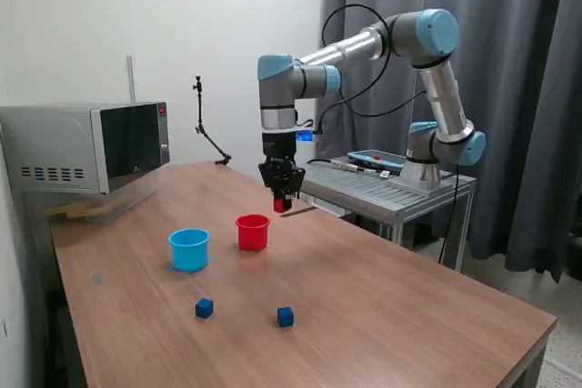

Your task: Place red objects in the red bin, and blue objects in the blue bin.

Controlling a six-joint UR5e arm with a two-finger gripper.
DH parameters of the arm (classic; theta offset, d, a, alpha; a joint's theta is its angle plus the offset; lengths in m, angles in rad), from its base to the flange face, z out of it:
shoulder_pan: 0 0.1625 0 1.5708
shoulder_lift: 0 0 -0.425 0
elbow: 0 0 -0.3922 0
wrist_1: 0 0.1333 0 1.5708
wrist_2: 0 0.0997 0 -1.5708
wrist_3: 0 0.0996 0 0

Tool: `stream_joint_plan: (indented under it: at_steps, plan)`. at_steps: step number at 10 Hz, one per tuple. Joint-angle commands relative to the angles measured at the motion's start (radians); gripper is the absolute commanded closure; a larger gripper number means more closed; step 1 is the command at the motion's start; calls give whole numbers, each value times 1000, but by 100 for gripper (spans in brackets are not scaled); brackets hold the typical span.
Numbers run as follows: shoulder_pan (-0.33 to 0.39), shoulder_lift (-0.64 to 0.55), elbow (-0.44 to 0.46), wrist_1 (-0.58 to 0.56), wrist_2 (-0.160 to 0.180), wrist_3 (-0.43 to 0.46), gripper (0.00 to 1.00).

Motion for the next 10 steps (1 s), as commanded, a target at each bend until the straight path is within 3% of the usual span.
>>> stream_joint_plan:
  at_steps: [1,4,10]
  plan:
    - [-33,-12,-13,22,-1,6,100]
    - [-57,-13,-10,28,-5,9,100]
    - [-122,-13,16,29,-8,124,100]
